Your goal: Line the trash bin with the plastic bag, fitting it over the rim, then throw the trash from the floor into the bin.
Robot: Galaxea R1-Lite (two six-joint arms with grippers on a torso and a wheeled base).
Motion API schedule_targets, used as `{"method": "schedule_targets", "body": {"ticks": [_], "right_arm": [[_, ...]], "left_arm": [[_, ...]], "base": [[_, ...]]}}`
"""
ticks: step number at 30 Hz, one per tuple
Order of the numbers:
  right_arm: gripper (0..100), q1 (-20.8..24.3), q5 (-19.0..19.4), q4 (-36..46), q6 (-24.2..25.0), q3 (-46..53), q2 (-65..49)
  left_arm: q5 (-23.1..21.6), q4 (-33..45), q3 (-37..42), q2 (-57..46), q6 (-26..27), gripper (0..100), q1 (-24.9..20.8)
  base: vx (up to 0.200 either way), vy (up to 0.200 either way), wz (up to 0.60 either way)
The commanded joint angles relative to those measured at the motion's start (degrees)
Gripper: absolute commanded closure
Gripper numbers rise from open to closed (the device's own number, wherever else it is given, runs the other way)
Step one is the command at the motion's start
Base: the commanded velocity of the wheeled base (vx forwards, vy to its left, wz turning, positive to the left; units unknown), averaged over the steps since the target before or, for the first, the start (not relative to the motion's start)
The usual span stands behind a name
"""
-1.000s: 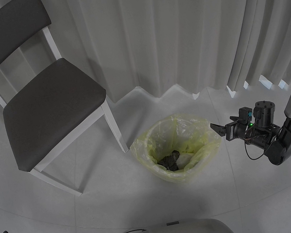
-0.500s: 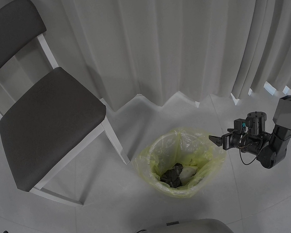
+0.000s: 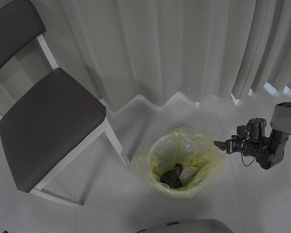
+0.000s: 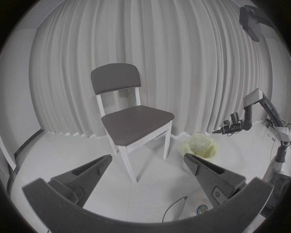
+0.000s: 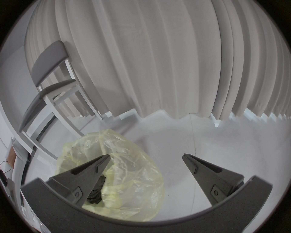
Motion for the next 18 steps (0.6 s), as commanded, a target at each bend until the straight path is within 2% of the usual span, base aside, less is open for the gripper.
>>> {"method": "schedule_targets", "body": {"ticks": [1, 6, 9, 10, 11, 14, 18], "right_arm": [[0, -0.31, -0.06, 2.33, -0.19, -2.19, 2.72], [0, 0.05, -0.06, 6.90, -0.54, -9.74, 7.37], [0, 0.84, 0.03, 13.76, -0.54, -15.98, 8.52], [0, 0.84, 0.03, 13.76, -0.54, -15.98, 8.52], [0, 1.63, -0.06, 19.03, -0.98, -20.73, 9.40], [0, 1.89, -0.06, 23.60, -1.94, -26.44, 11.33], [0, 1.98, -0.06, 35.99, -5.20, -39.89, 16.16]], "left_arm": [[0.00, -0.02, 0.04, -0.93, 0.06, 0, 0.01], [0.00, -0.02, 0.04, -0.93, 0.15, 0, 0.01], [-0.08, -0.02, 0.04, -0.93, 0.85, 0, 0.01], [-0.08, -0.02, 0.04, -0.93, 0.85, 0, 0.01], [-0.08, -0.02, 0.04, -0.93, 1.47, 0, 0.01], [0.00, -0.02, 0.04, -0.93, 2.09, 0, 0.01], [0.00, -0.02, 0.04, -0.93, 2.52, 0, 0.01]], "base": [[0.000, 0.000, 0.00], [0.000, 0.000, 0.00], [0.000, 0.000, 0.00], [0.000, 0.000, 0.00], [0.000, 0.000, 0.00], [0.000, 0.000, 0.00], [0.000, 0.000, 0.00]]}}
